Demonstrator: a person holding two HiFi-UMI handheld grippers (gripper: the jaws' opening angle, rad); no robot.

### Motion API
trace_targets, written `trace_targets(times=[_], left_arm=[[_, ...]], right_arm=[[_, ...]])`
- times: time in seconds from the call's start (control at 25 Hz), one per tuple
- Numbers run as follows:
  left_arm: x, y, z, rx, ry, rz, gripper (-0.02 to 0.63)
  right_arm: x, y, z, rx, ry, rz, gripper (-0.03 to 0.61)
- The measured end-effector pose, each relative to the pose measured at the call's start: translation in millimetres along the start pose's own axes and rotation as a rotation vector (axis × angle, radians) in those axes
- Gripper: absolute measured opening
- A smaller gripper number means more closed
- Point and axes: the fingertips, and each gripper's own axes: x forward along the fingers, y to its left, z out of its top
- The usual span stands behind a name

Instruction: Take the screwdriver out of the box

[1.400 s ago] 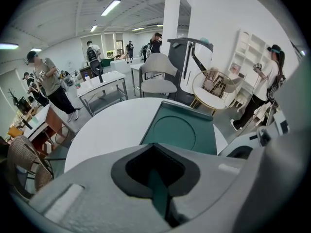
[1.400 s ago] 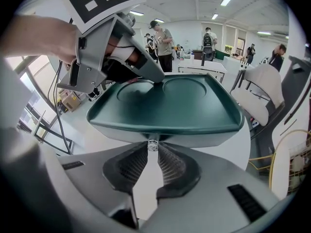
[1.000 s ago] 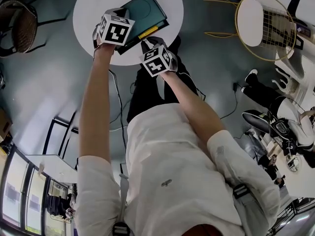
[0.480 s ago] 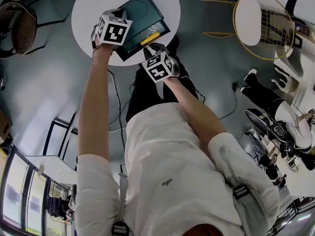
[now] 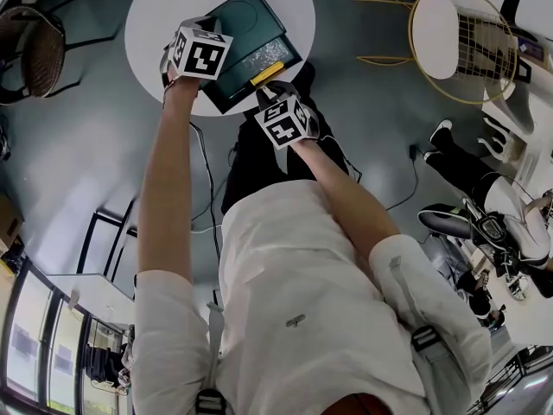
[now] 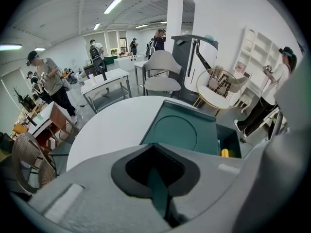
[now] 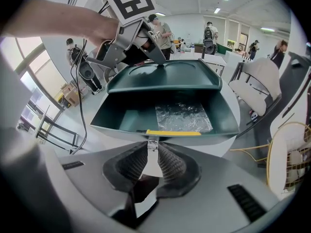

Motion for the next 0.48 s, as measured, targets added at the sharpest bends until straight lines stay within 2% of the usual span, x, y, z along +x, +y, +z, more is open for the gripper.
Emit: trace_targets(times=[0.48], left_arm=[[0,-1,2,-0.001,-0.002,-0.003,0.009]], right_arm=[[-7,3,-16,0.001,0.014,0.012,0.072]])
